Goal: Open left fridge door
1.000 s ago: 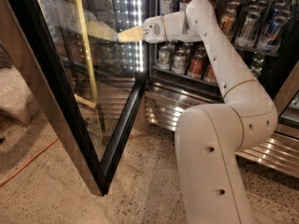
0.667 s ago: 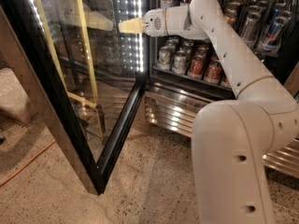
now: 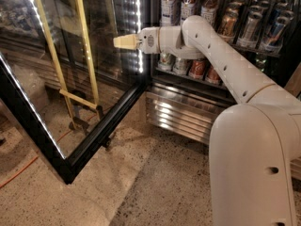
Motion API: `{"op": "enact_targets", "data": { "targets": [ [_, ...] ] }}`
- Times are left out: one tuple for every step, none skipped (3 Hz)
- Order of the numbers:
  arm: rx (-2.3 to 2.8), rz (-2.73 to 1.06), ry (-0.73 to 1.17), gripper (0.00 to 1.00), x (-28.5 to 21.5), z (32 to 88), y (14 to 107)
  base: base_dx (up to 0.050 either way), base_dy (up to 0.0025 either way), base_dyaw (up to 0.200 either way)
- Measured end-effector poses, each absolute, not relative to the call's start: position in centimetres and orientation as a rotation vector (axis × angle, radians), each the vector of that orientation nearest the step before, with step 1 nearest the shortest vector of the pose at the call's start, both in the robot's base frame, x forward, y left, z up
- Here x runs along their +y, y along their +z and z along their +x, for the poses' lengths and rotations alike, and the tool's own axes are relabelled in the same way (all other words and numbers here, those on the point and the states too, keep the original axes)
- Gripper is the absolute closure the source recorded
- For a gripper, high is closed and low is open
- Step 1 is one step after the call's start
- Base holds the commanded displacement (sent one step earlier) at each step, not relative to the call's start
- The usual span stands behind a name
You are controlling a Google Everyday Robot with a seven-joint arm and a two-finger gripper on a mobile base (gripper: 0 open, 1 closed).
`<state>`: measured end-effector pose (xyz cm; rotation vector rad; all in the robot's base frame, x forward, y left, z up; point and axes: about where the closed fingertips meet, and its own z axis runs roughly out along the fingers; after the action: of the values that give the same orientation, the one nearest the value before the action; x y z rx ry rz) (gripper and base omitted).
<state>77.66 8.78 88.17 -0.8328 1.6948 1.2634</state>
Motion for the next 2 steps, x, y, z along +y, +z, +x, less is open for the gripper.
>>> {"op": "enact_targets", "data": {
  "targets": [
    [1.695,-0.833,1.263,1.0,8.78,77.65,88.17,0.0,0.0,0.0],
    [1.695,-0.833,1.263,0.81,8.79,77.65,88.17,0.0,0.0,0.0]
  ]
}}
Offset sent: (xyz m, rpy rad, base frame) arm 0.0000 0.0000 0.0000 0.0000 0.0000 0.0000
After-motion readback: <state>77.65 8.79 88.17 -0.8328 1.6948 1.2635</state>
